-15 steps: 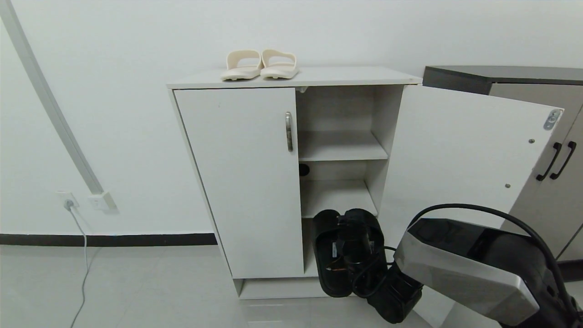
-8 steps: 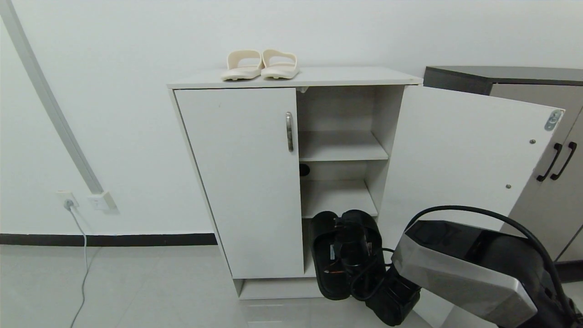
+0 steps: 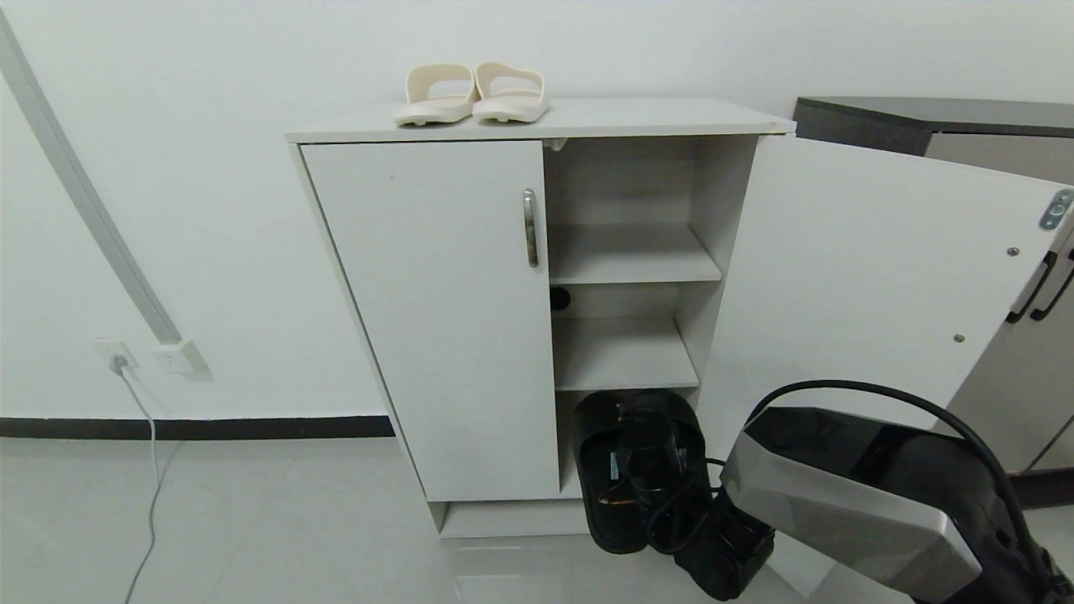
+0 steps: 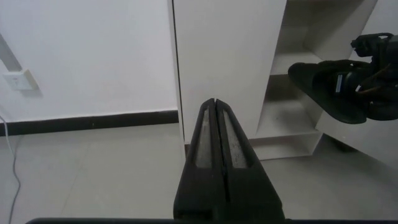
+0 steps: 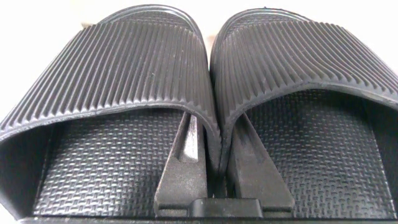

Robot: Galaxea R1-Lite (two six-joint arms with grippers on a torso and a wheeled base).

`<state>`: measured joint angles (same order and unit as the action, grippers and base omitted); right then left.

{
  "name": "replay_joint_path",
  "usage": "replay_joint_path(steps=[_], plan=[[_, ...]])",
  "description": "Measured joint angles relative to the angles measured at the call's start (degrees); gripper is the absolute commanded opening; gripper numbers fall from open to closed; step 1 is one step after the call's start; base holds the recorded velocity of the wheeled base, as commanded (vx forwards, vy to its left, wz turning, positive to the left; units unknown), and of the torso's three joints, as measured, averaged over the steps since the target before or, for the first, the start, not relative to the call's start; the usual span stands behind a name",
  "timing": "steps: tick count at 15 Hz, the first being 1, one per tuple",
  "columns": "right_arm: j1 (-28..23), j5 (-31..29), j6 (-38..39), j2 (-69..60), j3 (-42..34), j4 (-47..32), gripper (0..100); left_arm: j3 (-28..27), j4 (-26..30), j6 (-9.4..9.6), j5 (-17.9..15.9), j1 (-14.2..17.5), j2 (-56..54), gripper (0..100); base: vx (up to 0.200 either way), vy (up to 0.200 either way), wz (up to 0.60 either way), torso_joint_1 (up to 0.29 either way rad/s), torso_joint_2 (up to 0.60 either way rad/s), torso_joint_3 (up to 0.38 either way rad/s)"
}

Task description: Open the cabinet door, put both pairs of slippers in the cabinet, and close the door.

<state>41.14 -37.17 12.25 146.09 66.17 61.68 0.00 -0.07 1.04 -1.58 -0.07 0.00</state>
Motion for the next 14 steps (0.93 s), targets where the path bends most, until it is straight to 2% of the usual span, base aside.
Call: replay_joint_path(steps=[6, 8, 10, 14], plan=[[-0.05, -1.28, -0.84, 1.68, 1.44, 3.49, 0, 0.00, 0.00, 0.02, 0.00, -0.02, 0.00, 0, 0.000, 0.000, 0.00, 0.004, 0.00, -0.173], [-0.20, -1.26, -3.34, 1.95, 1.41, 7.18, 0, 0.00, 0.00, 0.02, 0.00, -0.02, 0.00, 0, 0.000, 0.000, 0.00, 0.000, 0.00, 0.000], [-0.77, -1.21, -9.13, 3.13, 1.30, 15.82, 0, 0.00, 0.00, 0.02, 0.02, 0.00, 0.00, 0, 0.000, 0.000, 0.00, 0.000, 0.00, 0.000], [-1.23, -1.15, -10.89, 4.66, 1.33, 17.38, 0, 0.00, 0.00, 0.00, 0.02, -0.02, 0.00, 0, 0.000, 0.000, 0.00, 0.000, 0.00, 0.000]])
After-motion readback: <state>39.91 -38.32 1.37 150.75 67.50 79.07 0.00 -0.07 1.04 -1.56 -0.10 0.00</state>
